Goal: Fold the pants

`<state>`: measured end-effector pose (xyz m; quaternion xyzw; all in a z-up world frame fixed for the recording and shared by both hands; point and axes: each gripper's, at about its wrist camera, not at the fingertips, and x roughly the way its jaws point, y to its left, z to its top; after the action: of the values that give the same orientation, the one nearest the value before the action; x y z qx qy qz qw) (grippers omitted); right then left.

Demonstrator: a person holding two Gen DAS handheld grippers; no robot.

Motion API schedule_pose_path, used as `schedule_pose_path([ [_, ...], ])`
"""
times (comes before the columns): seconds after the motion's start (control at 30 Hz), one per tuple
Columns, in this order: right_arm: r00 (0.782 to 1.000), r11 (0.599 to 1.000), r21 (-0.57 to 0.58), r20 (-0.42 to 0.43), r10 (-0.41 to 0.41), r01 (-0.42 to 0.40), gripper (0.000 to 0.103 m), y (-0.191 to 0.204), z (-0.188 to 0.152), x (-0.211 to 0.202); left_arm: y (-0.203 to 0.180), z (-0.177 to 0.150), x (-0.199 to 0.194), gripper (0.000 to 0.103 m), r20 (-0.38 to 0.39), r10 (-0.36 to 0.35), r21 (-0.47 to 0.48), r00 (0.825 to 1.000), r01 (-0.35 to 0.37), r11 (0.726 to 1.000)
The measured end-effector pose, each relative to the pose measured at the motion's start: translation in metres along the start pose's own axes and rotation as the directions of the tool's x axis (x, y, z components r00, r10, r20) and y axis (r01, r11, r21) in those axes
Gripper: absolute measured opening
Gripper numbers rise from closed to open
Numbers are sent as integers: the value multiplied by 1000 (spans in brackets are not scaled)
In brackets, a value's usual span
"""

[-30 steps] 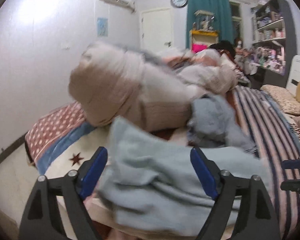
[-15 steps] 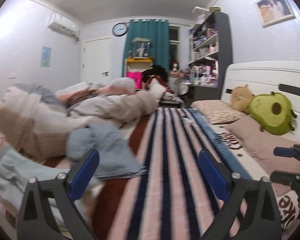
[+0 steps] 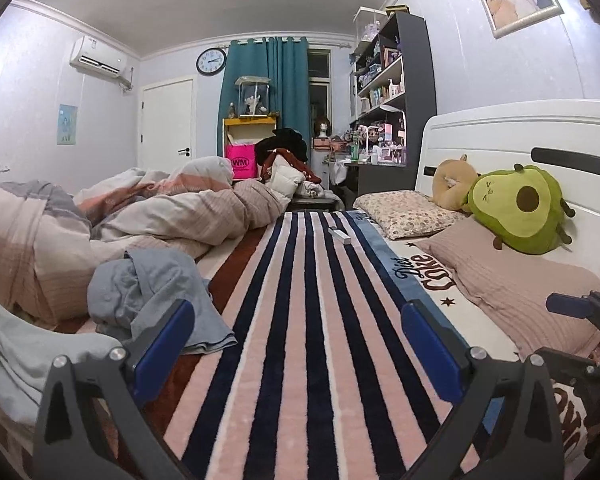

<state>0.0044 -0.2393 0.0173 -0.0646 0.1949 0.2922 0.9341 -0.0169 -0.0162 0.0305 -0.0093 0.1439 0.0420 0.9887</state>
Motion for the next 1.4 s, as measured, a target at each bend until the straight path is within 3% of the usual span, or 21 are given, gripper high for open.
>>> schedule_pose_path([
  [1.4,1000,998,66,-5,-10,10,99,-8,-7,1,-15,-5,5,102,-19,-26,-4,999,26,1000],
])
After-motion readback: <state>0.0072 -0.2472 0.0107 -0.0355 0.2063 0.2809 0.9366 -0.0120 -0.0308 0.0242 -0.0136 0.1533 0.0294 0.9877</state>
